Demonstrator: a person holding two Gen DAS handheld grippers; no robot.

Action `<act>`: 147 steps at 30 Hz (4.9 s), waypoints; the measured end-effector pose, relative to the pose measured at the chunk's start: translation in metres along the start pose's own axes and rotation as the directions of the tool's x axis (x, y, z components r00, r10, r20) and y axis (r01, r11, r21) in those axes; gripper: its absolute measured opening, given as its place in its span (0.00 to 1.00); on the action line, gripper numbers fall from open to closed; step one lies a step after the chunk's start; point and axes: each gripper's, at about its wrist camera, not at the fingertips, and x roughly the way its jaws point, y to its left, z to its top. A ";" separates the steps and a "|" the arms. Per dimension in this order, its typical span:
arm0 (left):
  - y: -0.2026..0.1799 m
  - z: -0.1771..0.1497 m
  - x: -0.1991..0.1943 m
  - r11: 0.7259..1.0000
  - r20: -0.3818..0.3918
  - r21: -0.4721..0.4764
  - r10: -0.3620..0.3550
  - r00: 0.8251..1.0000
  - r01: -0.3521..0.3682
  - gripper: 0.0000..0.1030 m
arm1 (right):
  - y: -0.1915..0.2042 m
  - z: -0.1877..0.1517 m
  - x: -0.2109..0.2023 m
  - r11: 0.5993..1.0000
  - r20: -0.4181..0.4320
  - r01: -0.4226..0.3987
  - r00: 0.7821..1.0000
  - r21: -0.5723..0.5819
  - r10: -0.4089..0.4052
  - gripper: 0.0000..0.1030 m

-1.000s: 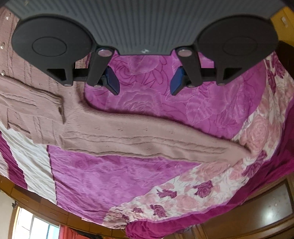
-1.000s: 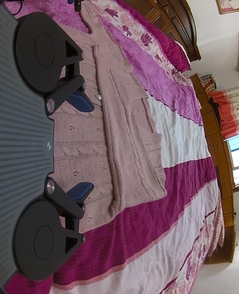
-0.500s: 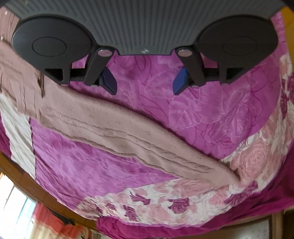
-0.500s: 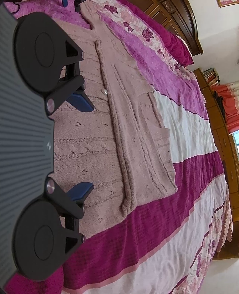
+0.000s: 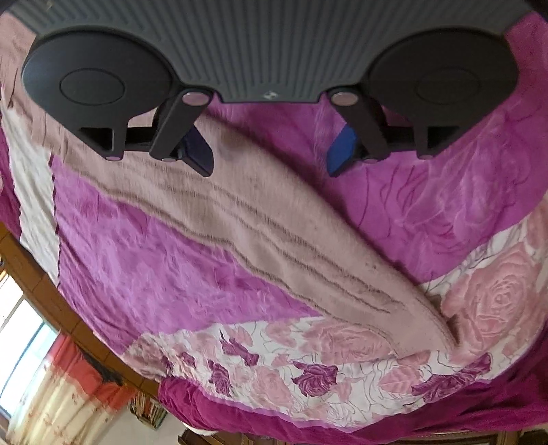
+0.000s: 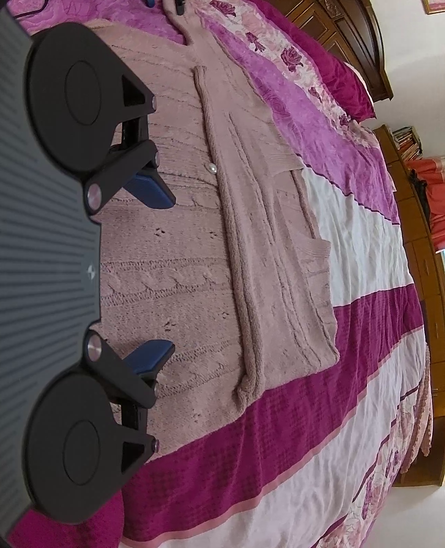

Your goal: Fold small clothes

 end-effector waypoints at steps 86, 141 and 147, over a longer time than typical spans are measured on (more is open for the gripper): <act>-0.184 -0.102 -0.070 0.809 -0.071 0.341 -0.485 0.871 0.478 0.08 | -0.030 -0.006 -0.001 0.988 0.055 -0.022 0.998 0.154 0.014 0.86; -0.120 -0.131 -0.066 0.851 -0.193 0.428 -0.241 0.951 0.303 0.38 | 0.211 0.081 0.145 0.876 -0.267 -0.482 0.846 -0.013 0.462 0.10; -0.118 -0.131 -0.063 0.852 -0.202 0.422 -0.244 0.948 0.310 0.38 | 0.217 0.111 0.099 0.869 -0.067 -0.452 0.891 -0.199 0.448 0.09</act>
